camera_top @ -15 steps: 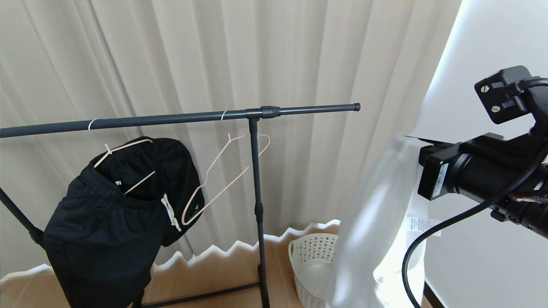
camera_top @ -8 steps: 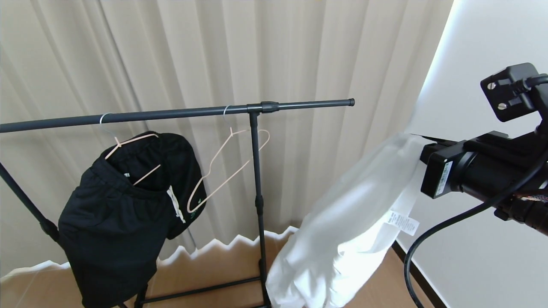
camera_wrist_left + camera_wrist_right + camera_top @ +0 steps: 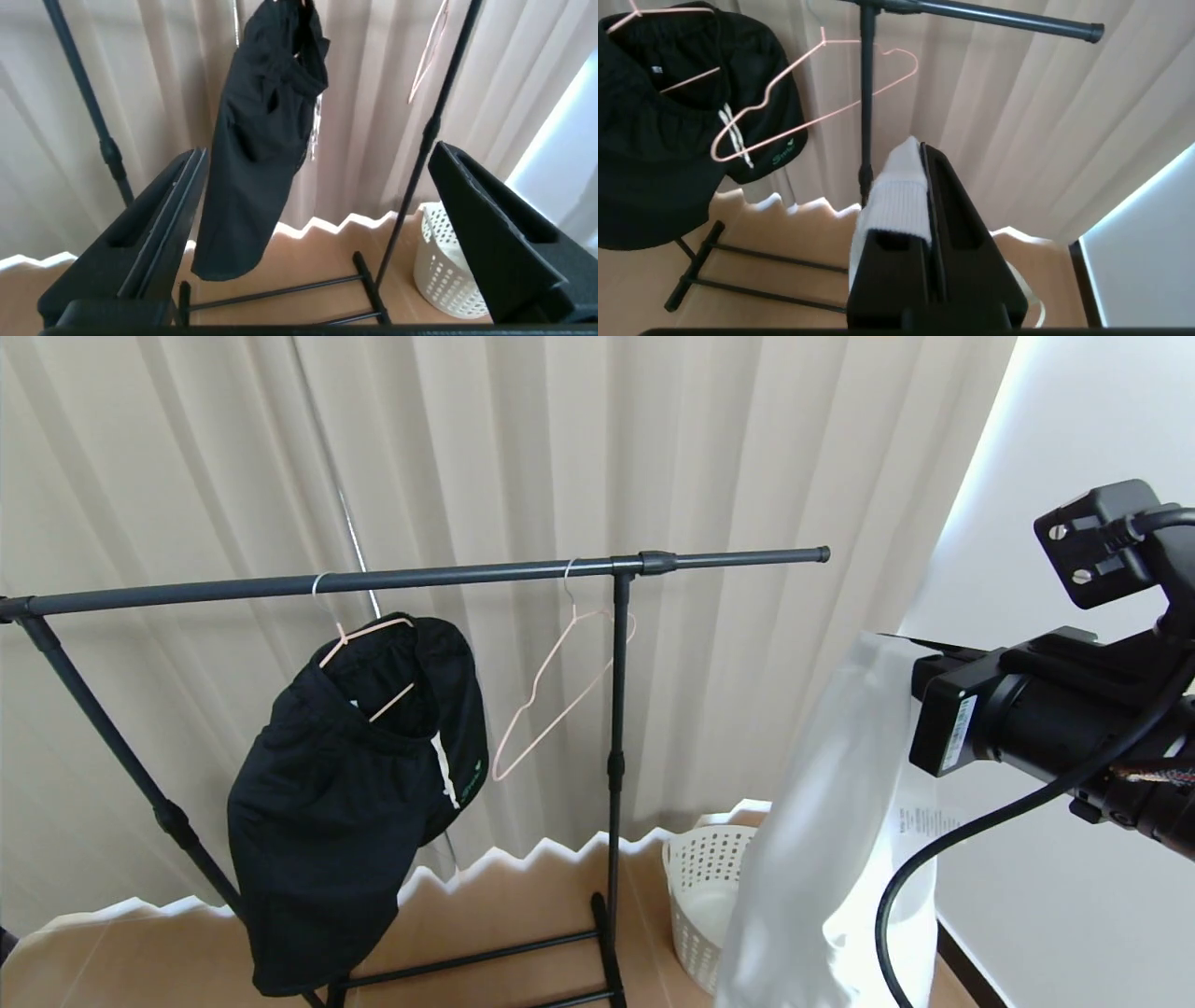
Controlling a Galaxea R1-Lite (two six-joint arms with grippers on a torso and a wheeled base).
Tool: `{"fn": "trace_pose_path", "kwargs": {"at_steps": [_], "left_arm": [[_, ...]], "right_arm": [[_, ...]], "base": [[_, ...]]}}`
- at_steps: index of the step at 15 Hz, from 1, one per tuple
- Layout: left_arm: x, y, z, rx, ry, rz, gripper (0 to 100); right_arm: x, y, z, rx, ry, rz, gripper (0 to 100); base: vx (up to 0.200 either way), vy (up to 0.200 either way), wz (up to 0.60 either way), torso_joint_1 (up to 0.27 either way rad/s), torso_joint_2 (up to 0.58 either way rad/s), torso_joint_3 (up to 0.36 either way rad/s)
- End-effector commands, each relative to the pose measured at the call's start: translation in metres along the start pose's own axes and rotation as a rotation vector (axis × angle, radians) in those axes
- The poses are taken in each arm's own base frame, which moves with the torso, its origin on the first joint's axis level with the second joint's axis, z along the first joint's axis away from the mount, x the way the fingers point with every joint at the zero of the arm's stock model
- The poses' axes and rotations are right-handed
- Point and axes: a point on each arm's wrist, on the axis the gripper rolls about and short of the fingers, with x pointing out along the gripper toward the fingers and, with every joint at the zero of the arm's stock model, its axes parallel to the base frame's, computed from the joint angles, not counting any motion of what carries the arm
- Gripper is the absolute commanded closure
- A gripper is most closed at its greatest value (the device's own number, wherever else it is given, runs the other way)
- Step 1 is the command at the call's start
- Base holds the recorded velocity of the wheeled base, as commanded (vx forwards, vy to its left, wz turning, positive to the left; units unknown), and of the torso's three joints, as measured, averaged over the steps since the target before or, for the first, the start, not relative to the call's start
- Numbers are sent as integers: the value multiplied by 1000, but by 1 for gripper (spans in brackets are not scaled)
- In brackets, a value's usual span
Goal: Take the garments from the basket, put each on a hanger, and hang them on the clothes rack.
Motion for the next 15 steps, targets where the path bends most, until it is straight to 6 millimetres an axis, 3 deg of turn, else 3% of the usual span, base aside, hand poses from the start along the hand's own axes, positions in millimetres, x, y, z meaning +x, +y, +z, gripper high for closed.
{"fn": "trace_pose_path", "kwargs": {"at_steps": [1, 6, 15], "left_arm": [[0, 0, 0, 0, 1, 0, 0], [0, 0, 0, 0, 1, 0, 0], [0, 0, 0, 3, 1, 0, 0]], "right_arm": [[1, 0, -2, -2, 6, -2, 100], [0, 0, -2, -2, 6, -2, 100], [3, 1, -3, -5, 13, -2, 100]], "base": [[0, 0, 0, 0, 0, 0], [0, 0, 600, 6, 2, 2], [0, 0, 0, 0, 0, 0]]}}
